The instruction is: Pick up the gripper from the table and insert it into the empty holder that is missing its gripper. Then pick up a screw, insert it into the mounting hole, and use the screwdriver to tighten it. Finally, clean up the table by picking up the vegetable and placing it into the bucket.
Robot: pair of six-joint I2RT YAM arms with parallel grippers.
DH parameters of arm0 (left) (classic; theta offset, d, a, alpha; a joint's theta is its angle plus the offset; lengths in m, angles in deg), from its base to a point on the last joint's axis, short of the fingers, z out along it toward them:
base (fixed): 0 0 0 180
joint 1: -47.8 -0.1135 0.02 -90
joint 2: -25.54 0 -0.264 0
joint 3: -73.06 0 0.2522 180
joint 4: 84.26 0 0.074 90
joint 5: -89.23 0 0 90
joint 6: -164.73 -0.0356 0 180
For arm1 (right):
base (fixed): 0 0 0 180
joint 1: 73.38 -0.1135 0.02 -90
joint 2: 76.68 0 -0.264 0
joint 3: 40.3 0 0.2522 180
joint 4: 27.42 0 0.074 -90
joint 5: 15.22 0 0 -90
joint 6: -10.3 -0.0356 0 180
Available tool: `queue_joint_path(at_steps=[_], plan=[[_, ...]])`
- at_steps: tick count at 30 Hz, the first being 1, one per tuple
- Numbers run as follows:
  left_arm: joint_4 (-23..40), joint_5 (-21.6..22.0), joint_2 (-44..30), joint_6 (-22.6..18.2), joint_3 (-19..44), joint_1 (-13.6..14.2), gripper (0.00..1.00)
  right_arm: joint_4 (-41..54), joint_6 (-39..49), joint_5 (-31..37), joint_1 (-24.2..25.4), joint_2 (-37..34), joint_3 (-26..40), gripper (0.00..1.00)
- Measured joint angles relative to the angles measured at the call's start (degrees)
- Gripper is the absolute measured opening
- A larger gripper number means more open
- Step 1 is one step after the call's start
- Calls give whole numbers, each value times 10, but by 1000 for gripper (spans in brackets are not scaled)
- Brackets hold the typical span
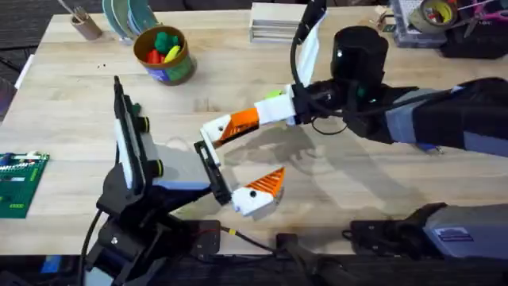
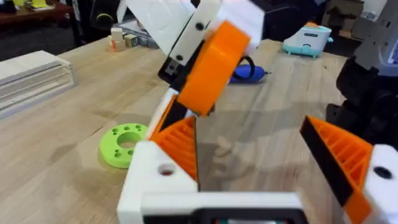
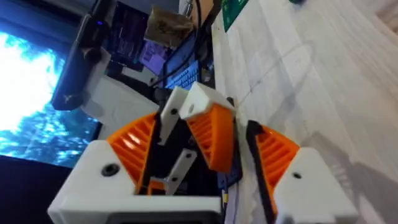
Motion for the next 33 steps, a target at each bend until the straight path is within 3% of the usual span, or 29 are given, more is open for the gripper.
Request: queue_joint_path(at_steps=[3, 8, 15, 20, 26, 29, 33], plan=[[0, 0, 0, 0, 0, 0, 993, 0, 5, 0, 5, 0, 0, 893], [0, 0, 0, 0, 0, 0, 993, 11, 25, 19, 21, 0, 0, 910], [0, 0, 0, 0, 0, 0, 993, 11, 76, 127, 83, 0, 0, 920], [0, 0, 0, 0, 0, 0, 993, 26, 122, 168, 134, 0, 13, 925], [0, 0, 0, 0, 0, 0, 993, 214, 237, 247, 164, 15, 42, 929], [0, 0, 0, 0, 0, 0, 993, 323, 318, 308, 155, 40, 54, 931], [0, 0, 0, 0, 0, 0, 992, 379, 399, 396, 116, 71, 67, 932]])
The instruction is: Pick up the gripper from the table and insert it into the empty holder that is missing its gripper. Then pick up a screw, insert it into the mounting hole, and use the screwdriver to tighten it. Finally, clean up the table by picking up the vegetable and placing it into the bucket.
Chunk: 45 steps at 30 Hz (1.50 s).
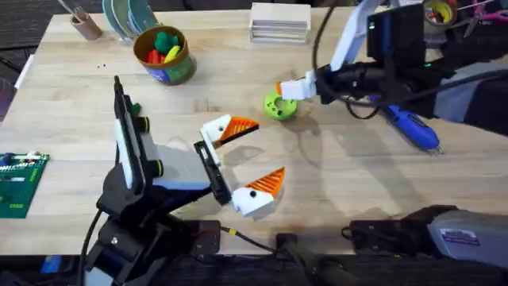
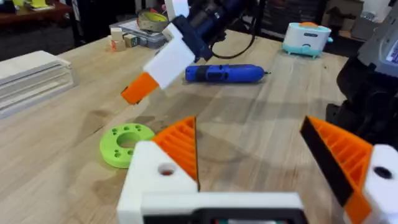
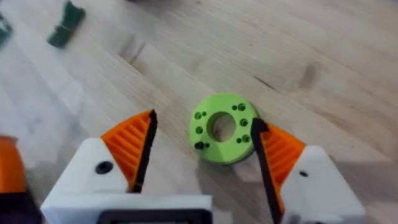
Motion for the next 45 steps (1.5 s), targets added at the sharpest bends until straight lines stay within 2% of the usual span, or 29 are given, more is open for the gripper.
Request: queue_joint_path(at_steps=[9, 14, 17, 23, 33, 42, 45], plan=[[0, 0, 0, 0, 0, 0, 992, 43, 82, 179, -123, -3, 6, 934], [0, -1, 0, 0, 0, 0, 993, 42, 99, 221, -148, -20, 6, 914], [0, -2, 0, 0, 0, 0, 993, 41, 103, 231, -148, -29, 6, 837], [0, -2, 0, 0, 0, 0, 993, 38, 107, 240, -149, -35, 6, 750], [0, -2, 0, 0, 0, 0, 993, 40, 107, 243, -162, -54, 6, 688], [0, -4, 0, 0, 0, 0, 993, 35, 111, 249, -164, -68, 6, 390], [0, -4, 0, 0, 0, 0, 992, 35, 111, 250, -164, -68, 6, 366]])
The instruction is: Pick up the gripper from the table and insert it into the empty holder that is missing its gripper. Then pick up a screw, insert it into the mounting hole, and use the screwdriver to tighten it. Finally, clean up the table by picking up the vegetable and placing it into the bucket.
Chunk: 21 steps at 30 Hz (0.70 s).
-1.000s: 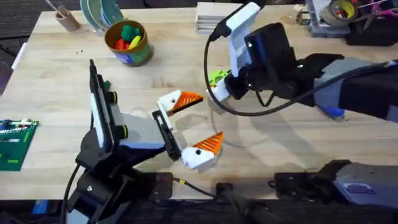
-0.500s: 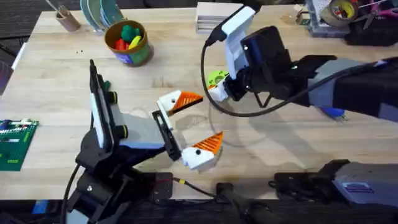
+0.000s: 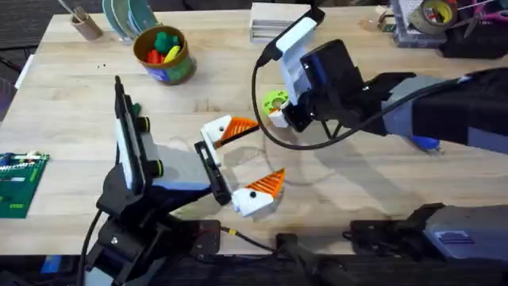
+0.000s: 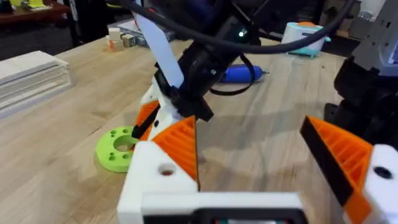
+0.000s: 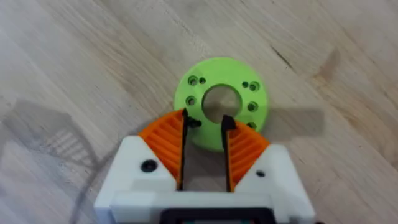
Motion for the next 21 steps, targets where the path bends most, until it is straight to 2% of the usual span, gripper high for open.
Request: queue_joint_path(at_steps=[8, 21], plan=[[0, -2, 0, 0, 0, 0, 993, 0, 0, 5, 0, 0, 0, 324], [0, -2, 0, 0, 0, 0, 992, 1, 0, 71, -2, 0, 0, 337]])
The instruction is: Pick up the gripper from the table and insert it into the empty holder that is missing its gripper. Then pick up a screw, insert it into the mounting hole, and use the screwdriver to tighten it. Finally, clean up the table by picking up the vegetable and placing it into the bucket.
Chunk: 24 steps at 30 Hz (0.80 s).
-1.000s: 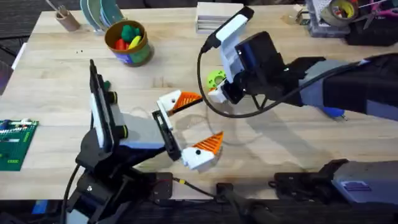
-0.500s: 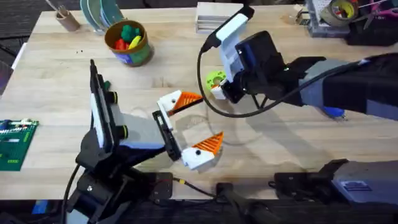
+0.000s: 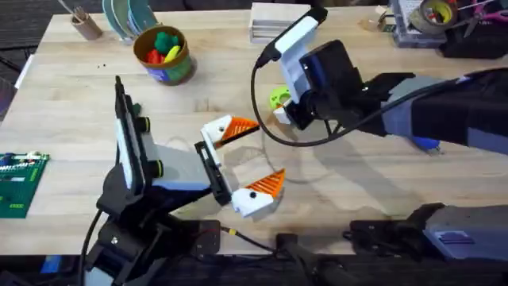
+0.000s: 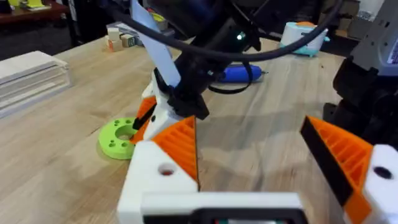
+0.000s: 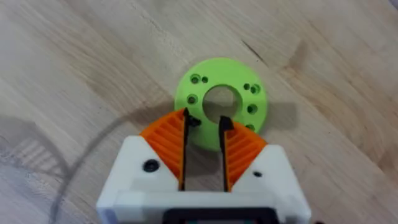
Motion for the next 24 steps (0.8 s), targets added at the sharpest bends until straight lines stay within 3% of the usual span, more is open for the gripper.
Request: queue_joint_path(at_steps=[24], plan=[[0, 0, 0, 0, 0, 0, 993, -2, 6, -43, -5, 0, 5, 358]])
